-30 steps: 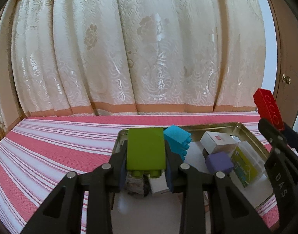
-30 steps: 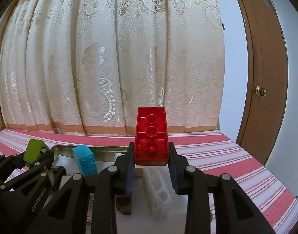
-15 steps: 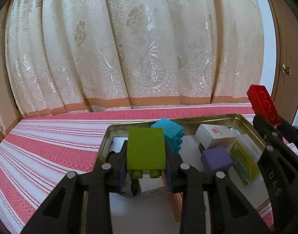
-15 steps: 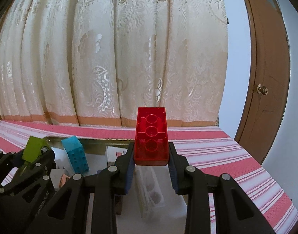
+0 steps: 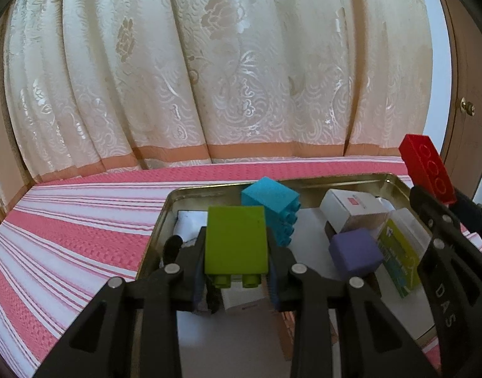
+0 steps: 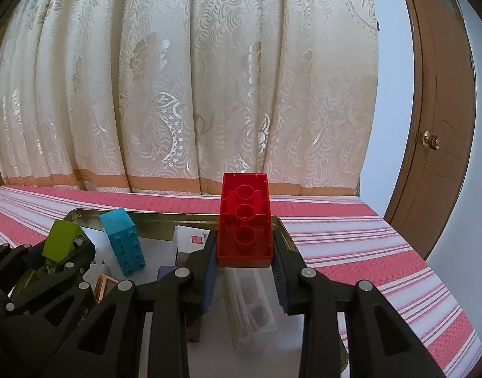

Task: Organize rigid objects
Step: 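Lower the green block and red brick into the tray and open both tools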

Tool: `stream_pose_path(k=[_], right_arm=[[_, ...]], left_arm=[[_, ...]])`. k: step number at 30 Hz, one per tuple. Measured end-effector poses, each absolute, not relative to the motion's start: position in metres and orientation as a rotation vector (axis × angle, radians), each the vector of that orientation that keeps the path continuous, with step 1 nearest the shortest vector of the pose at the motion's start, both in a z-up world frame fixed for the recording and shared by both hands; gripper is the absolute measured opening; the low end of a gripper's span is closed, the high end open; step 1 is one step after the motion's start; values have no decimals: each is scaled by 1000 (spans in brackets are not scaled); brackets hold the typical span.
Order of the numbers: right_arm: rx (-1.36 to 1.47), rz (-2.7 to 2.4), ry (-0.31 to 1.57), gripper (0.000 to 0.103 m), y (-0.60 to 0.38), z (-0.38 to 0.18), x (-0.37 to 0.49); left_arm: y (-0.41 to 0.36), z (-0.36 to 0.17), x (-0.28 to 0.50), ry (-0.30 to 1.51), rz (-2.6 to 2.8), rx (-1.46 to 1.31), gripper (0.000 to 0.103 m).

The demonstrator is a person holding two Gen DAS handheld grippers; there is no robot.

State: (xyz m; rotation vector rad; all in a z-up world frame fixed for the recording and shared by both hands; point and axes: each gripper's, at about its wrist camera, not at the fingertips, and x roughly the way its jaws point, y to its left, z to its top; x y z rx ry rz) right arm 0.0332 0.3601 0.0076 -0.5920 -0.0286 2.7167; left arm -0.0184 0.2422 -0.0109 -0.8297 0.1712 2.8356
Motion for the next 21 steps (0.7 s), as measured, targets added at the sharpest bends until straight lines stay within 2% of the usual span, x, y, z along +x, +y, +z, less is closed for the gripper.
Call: stream_pose_path(k=[21], right_arm=[[-743, 2697, -36, 35, 363, -4, 15]], left_arm=[[245, -20, -29, 188, 2817, -945, 30]])
